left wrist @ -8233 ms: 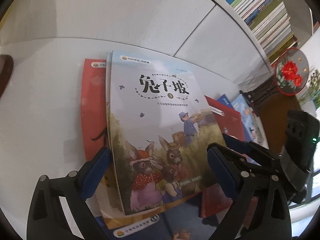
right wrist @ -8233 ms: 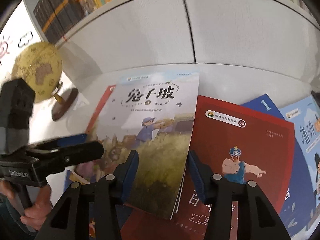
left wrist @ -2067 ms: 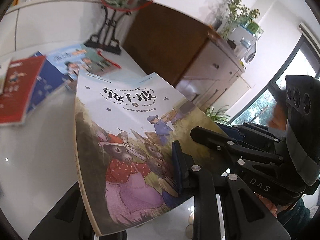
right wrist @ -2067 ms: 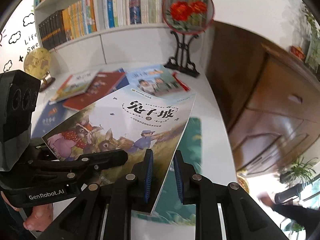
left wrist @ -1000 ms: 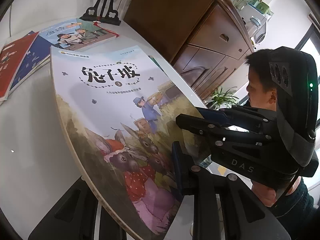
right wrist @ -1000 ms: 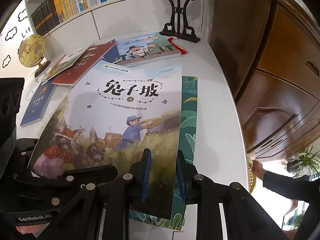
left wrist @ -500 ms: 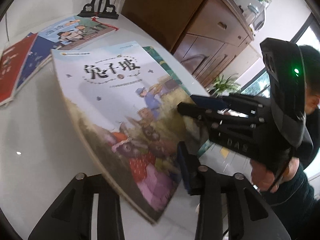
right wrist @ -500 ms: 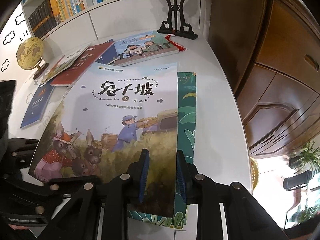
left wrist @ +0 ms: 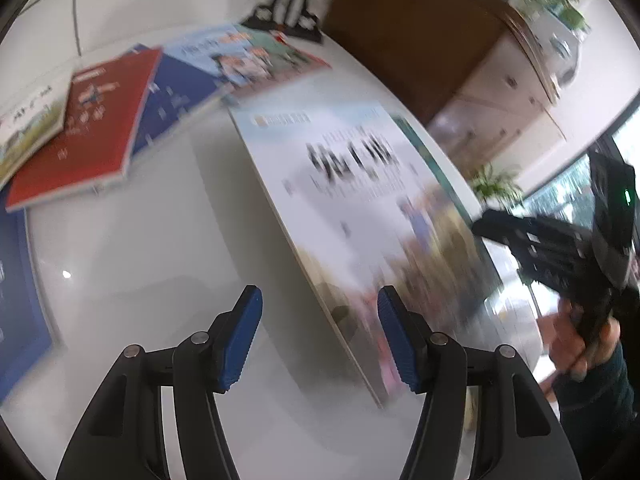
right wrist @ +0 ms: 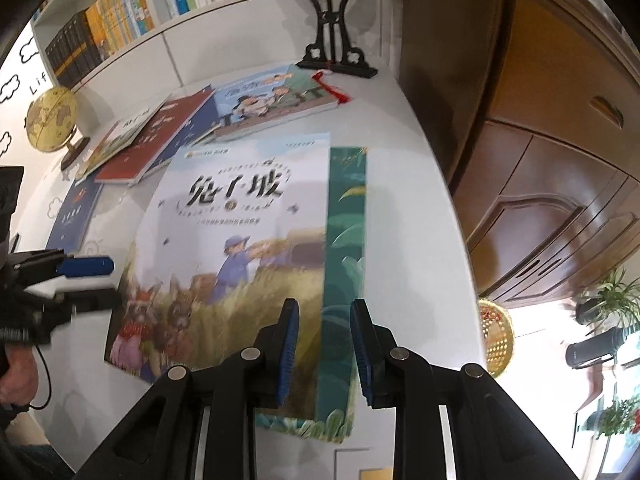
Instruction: Organize books
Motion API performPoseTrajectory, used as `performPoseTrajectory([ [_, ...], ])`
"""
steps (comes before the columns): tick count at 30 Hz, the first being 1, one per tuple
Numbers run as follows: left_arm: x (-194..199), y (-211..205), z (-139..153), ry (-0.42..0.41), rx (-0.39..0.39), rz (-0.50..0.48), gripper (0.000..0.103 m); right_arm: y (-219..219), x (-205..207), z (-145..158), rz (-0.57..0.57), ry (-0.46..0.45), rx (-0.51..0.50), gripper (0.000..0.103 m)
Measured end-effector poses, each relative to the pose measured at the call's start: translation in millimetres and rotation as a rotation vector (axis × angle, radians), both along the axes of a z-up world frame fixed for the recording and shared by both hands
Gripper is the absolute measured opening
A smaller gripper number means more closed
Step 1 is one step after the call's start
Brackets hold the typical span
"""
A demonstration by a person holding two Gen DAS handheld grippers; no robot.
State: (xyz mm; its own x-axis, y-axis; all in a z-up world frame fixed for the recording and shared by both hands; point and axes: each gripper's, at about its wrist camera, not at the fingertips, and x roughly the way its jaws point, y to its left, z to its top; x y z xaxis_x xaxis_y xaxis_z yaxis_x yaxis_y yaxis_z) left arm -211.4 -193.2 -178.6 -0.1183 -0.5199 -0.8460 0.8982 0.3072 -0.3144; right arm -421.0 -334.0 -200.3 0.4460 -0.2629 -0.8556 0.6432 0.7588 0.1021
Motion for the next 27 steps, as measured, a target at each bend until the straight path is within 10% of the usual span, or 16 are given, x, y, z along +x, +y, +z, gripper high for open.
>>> performPoseTrajectory([
  [14,29,-70,-16,0.037,0.024,0.015,0.061,-73,28,-20,-0.142,0.21,-0.07,0.026],
  [27,9,-90,-19,-0.021,0.045,0.016,0.062,-73,43,-25,-0.054,0.188,-0.049,0.026],
])
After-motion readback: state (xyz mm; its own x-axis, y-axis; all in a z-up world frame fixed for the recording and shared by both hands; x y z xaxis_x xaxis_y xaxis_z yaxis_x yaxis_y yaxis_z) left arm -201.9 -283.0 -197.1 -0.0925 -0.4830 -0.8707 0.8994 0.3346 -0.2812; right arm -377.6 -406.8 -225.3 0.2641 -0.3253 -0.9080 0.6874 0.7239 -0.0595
